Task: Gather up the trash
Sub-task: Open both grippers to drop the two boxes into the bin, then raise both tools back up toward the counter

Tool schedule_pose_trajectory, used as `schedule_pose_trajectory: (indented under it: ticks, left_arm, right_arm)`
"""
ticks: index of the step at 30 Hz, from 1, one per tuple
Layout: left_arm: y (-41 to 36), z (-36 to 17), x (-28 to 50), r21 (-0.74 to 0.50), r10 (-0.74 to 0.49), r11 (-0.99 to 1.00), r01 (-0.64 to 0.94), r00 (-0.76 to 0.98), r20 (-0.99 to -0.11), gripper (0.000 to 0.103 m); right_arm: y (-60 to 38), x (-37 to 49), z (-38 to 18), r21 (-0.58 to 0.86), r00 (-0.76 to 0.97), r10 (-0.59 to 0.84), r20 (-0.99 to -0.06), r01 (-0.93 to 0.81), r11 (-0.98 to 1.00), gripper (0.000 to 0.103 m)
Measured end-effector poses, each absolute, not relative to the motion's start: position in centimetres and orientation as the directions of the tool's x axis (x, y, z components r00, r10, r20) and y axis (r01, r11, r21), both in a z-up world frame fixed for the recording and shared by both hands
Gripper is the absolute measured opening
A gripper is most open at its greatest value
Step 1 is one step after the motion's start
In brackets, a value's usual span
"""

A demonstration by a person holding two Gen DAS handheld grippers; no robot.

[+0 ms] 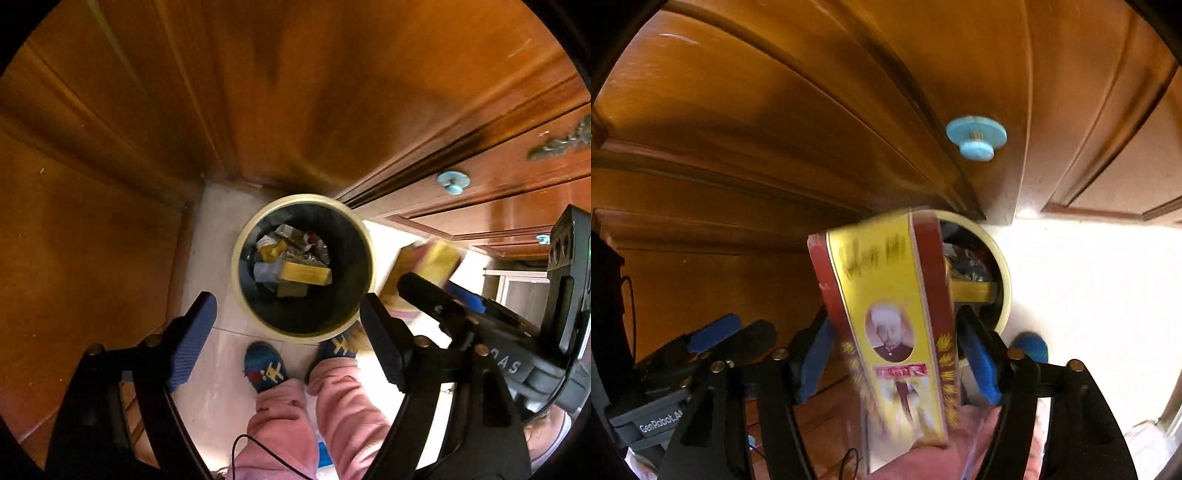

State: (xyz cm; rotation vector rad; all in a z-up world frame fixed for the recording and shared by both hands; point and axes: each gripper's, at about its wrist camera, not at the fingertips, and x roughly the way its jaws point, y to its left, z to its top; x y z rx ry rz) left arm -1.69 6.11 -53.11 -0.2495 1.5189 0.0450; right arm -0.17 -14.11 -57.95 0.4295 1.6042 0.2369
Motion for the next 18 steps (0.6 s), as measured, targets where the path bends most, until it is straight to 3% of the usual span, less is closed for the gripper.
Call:
schedule_pose_trajectory:
  ticks: [9,18]
  left_arm:
    - [4.7,-52.0,-0.6,-0.096,-0.088,0.975,-0.200,0.050,-0.995,0.077]
    - [4.1,-45.3,-0.2,-0.105,-0.090,0.974,-0.200,0.082,-0.992,0.078]
  right_arm:
    - [-13.5,-0.3,-56.6,0.399,-0.055,0.408,-0.911,0.121,0.909,0.074]
    - [-18.1,0.4,-50.4,0.390,-0.024,0.393,-0.919,0.092,0.916,0.074]
